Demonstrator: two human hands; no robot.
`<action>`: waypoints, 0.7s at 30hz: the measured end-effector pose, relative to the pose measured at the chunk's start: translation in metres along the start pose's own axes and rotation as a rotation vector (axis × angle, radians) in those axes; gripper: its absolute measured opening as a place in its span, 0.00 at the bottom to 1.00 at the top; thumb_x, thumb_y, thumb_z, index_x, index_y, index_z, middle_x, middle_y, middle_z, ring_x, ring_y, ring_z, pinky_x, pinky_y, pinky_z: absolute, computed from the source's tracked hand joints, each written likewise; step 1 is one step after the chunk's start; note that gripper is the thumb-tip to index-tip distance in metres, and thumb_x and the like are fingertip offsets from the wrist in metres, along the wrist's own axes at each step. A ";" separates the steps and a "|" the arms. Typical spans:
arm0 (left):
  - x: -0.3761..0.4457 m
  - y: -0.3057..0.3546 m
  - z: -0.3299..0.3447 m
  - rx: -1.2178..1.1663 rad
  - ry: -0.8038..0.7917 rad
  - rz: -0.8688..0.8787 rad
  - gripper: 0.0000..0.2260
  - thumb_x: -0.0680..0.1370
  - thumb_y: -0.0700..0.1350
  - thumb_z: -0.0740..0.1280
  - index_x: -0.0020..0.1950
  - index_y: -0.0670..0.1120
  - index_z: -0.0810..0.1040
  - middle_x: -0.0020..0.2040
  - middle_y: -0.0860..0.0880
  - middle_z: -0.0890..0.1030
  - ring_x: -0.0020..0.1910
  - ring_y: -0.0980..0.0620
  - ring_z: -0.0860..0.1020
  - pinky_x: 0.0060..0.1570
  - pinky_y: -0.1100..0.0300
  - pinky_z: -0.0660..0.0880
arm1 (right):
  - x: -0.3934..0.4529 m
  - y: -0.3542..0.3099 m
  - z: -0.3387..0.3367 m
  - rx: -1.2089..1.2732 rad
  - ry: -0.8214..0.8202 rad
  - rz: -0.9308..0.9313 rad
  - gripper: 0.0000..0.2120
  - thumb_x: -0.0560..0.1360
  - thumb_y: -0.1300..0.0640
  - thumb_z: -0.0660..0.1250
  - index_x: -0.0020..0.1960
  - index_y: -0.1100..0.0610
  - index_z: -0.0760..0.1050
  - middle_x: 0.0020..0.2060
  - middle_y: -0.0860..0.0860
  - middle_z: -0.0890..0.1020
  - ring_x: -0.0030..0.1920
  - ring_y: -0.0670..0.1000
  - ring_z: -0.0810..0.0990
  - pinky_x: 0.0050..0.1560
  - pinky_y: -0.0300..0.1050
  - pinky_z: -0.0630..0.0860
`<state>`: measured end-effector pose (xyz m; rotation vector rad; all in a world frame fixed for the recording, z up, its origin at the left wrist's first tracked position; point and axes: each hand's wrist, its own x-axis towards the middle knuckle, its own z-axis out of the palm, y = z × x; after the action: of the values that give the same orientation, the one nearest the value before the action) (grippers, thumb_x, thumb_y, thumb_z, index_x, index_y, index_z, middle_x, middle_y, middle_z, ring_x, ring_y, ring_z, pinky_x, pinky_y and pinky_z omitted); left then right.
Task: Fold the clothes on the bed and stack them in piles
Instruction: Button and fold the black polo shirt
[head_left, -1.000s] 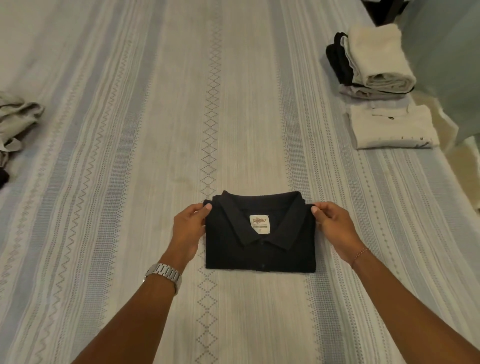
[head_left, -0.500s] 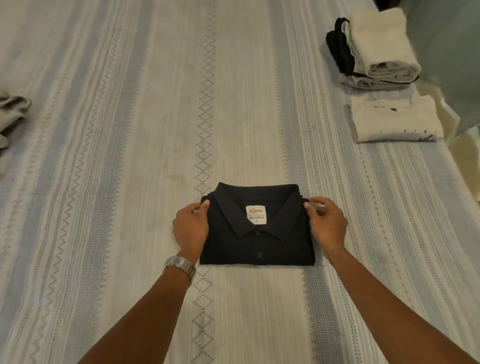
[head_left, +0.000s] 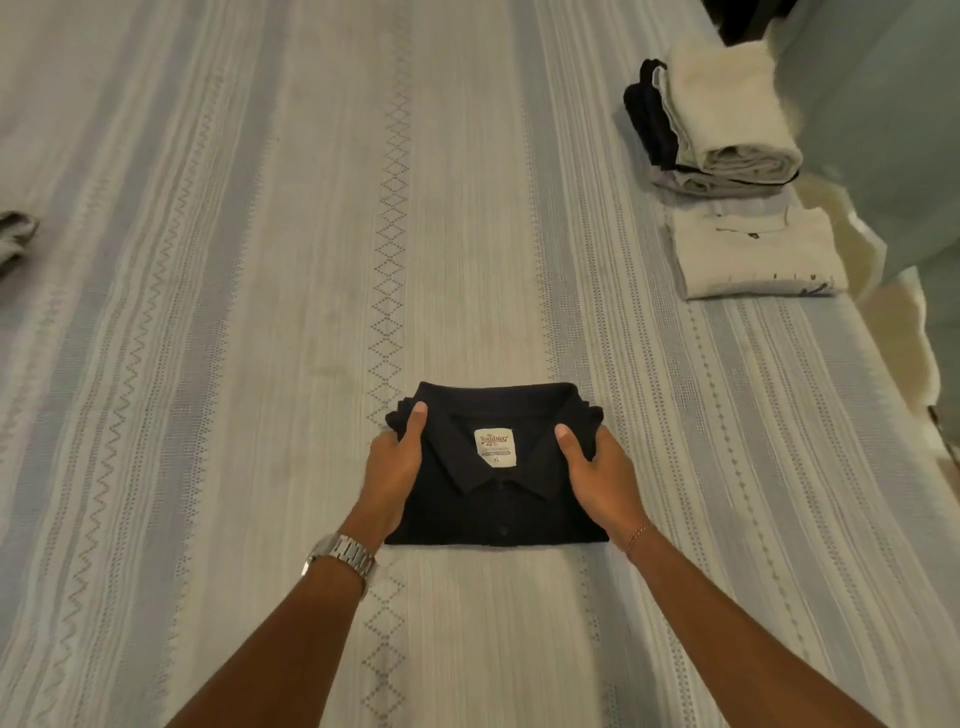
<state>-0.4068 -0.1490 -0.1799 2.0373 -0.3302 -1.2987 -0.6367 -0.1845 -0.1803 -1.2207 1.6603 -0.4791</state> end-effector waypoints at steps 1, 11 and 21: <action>-0.003 0.002 0.004 -0.024 0.017 0.011 0.26 0.80 0.64 0.62 0.63 0.43 0.79 0.59 0.47 0.81 0.59 0.45 0.78 0.64 0.48 0.74 | -0.001 -0.003 -0.005 -0.002 0.022 -0.045 0.19 0.82 0.43 0.63 0.68 0.53 0.72 0.56 0.44 0.77 0.61 0.48 0.77 0.58 0.33 0.68; -0.023 0.075 0.127 -0.092 -0.015 0.221 0.20 0.81 0.60 0.63 0.59 0.44 0.80 0.52 0.52 0.83 0.51 0.55 0.80 0.46 0.64 0.74 | 0.070 -0.018 -0.116 0.062 0.194 -0.105 0.20 0.81 0.39 0.59 0.52 0.56 0.73 0.42 0.48 0.80 0.42 0.45 0.80 0.39 0.35 0.72; -0.008 0.187 0.326 -0.119 -0.165 0.301 0.15 0.79 0.55 0.71 0.59 0.47 0.82 0.51 0.52 0.85 0.51 0.54 0.83 0.49 0.60 0.80 | 0.223 -0.032 -0.315 -0.077 0.228 -0.170 0.12 0.83 0.47 0.62 0.56 0.56 0.73 0.45 0.47 0.79 0.45 0.48 0.79 0.39 0.39 0.71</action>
<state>-0.6678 -0.4157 -0.1351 1.7093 -0.5968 -1.2664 -0.8978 -0.4653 -0.1224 -1.4141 1.7864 -0.6859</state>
